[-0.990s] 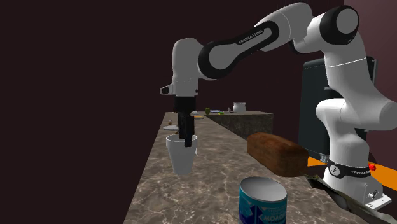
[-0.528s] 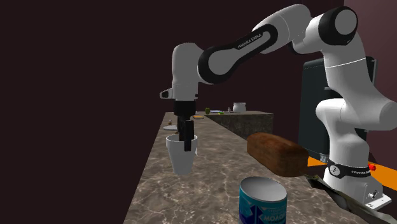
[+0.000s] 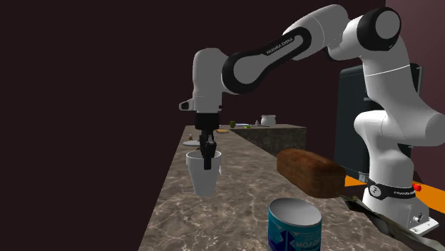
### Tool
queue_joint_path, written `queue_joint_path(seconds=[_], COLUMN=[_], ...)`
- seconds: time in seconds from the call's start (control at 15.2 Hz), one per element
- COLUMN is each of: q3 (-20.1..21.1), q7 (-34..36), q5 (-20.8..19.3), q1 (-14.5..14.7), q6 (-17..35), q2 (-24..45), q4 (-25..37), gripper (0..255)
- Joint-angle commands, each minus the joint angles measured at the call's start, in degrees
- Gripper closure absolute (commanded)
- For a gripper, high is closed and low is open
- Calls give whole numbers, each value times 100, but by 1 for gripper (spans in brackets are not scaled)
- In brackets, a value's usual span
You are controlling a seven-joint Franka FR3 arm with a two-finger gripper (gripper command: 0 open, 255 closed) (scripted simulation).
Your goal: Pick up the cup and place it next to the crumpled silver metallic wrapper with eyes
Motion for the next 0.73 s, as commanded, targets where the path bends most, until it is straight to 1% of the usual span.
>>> queue_joint_path(seconds=[0.0,0.2,0.66], q3=[0,0,-8], q7=[0,0,6], q5=[0,0,-22], q1=[0,0,6], q6=[0,1,-476], q2=[1,0,-187], q4=[-1,-2,289], gripper=[255,255,255])
